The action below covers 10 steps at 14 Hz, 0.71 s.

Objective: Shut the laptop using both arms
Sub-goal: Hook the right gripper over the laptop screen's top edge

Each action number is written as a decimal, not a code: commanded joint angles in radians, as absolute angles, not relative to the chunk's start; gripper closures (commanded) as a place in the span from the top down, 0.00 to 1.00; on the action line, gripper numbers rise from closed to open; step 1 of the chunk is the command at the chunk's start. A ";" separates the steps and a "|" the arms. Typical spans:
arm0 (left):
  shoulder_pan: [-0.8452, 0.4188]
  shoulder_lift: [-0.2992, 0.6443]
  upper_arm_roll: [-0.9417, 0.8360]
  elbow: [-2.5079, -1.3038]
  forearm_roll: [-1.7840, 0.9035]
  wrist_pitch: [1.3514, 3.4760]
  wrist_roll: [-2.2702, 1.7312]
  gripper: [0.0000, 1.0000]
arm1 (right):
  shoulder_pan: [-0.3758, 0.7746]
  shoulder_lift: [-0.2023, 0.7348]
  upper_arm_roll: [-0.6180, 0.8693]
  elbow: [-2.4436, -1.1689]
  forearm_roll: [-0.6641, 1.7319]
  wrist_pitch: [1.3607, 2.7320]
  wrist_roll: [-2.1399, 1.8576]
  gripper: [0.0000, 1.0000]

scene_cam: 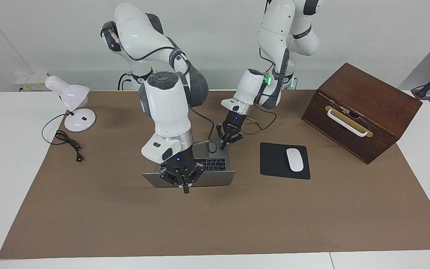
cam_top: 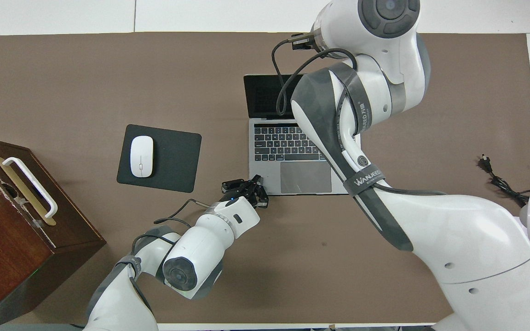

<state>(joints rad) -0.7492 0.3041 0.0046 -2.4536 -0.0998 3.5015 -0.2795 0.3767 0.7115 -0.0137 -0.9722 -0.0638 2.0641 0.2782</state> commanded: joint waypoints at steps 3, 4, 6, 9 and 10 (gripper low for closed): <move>-0.741 0.354 0.009 -2.454 -0.064 3.497 -0.258 0.00 | 0.368 0.710 -0.002 -1.014 -0.026 2.082 0.264 0.00; -0.741 0.356 0.009 -2.454 -0.063 3.497 -0.249 0.00 | 0.368 0.712 -0.002 -1.020 0.001 2.082 0.264 0.00; -0.724 0.365 0.009 -2.454 -0.048 3.496 -0.221 0.00 | 0.365 0.709 -0.002 -1.052 0.037 2.077 0.264 0.00; -0.721 0.371 0.008 -2.457 -0.043 3.496 -0.207 0.00 | 0.361 0.687 -0.002 -1.098 0.072 2.043 0.265 0.00; -0.721 0.371 0.009 -2.457 -0.043 3.496 -0.207 0.00 | 0.356 0.680 -0.002 -1.115 0.084 2.034 0.264 0.00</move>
<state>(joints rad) -0.7407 0.3051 0.0055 -2.4542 -0.0627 3.5017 -0.2281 0.3715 0.7190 -0.0107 -1.0537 0.0484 2.0496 0.2782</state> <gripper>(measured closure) 0.991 0.991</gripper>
